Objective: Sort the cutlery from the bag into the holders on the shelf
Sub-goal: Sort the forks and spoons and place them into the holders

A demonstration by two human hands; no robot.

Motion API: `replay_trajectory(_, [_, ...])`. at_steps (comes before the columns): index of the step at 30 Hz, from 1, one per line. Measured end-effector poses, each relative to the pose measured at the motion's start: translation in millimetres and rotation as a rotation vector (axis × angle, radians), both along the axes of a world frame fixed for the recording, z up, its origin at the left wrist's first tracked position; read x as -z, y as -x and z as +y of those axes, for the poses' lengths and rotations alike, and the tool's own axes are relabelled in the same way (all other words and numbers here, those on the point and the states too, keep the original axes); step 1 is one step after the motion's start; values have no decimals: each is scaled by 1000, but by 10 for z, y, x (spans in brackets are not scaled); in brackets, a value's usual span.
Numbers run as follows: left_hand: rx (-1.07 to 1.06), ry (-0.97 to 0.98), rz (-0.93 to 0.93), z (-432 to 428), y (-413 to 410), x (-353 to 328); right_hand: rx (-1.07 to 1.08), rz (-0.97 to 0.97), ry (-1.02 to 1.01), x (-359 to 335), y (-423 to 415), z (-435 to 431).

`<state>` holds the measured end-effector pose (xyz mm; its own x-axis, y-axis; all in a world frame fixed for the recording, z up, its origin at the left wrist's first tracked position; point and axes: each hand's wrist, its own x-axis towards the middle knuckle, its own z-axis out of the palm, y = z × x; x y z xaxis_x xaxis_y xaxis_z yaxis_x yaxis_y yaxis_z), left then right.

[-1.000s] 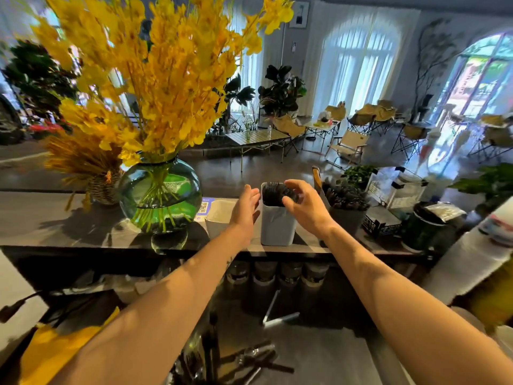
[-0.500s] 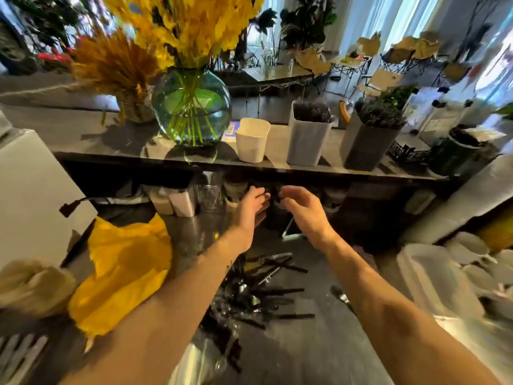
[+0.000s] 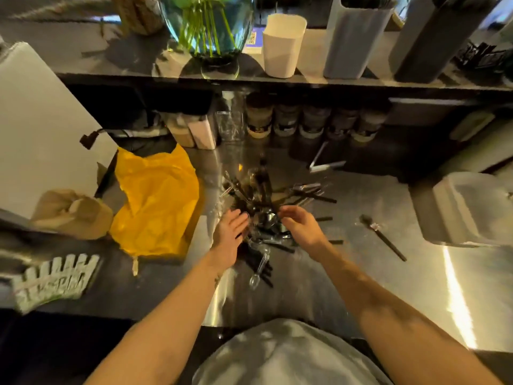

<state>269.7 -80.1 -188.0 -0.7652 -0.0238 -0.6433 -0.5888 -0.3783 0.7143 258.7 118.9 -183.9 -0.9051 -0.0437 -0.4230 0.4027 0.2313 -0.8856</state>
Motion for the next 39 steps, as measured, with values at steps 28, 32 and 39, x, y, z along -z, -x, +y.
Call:
replay_trajectory(28, [-89,42,-283,-389,-614,770,-507,0,-576,821,-410,-857])
replay_trajectory(32, [-83,32,-268,-378,-617,759,-566,98,-796,838,-413,-972])
replay_trajectory(39, [-48,28,-275,-400,-601,698,-571,141,-1033,906,-417,-1028])
